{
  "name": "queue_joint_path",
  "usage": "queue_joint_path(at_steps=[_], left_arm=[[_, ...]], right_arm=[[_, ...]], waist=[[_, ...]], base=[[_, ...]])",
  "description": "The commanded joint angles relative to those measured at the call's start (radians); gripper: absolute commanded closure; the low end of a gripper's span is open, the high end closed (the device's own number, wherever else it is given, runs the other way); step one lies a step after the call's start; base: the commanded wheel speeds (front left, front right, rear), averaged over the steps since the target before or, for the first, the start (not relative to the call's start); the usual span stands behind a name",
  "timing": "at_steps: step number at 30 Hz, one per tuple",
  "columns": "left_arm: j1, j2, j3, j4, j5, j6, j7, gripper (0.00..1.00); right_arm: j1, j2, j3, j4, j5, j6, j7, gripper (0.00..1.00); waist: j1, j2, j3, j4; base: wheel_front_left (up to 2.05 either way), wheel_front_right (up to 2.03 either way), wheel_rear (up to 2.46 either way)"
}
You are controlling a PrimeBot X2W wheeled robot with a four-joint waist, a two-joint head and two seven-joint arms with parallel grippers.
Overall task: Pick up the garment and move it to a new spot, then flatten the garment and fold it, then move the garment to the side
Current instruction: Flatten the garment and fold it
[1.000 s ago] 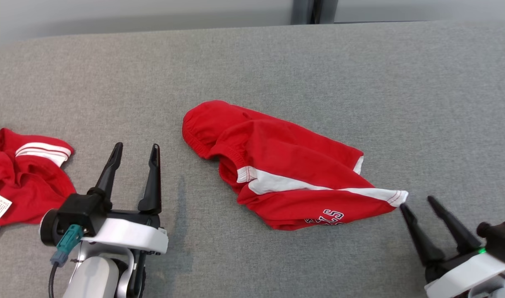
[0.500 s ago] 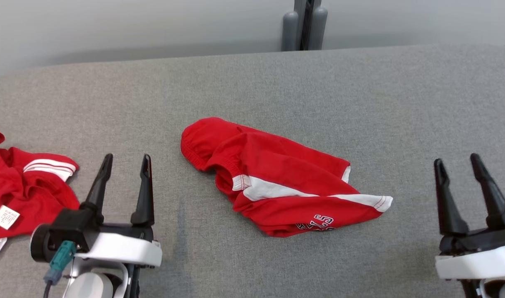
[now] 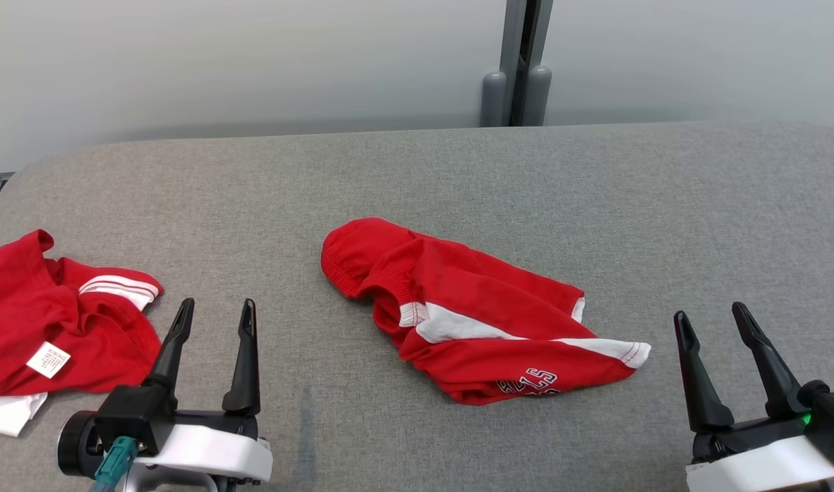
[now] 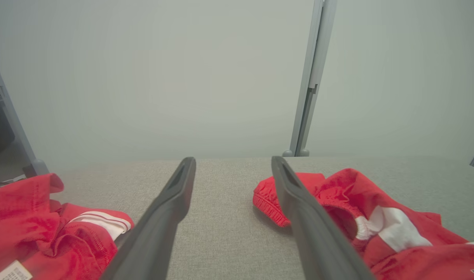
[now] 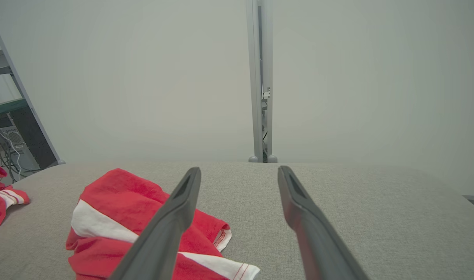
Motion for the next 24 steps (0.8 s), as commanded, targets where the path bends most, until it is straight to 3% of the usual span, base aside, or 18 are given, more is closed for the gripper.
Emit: queue_joint_path(at_steps=[1,10,24], left_arm=[[0.003,0.006,-0.001,-0.003,0.001,0.004,0.001,0.00],[-0.013,0.005,-0.013,-0.005,-0.001,0.004,0.004,0.00],[-0.149,-0.031,-0.159,0.097,-0.098,-0.149,0.241,0.00]], right_arm=[[0.009,0.000,-0.004,-0.005,-0.006,0.000,0.006,0.00],[0.007,-0.006,-0.007,-0.016,-0.006,0.000,0.020,0.00],[-0.051,-0.018,0.040,-0.003,0.004,0.000,0.016,0.00]], waist=[[0.0000,-0.0001,-0.002,0.002],[0.0000,-0.0001,0.004,0.009],[0.0000,-0.0001,0.090,-0.071]], base=[[0.00,0.00,0.00],[0.00,0.00,0.00],[0.00,0.00,0.00]])
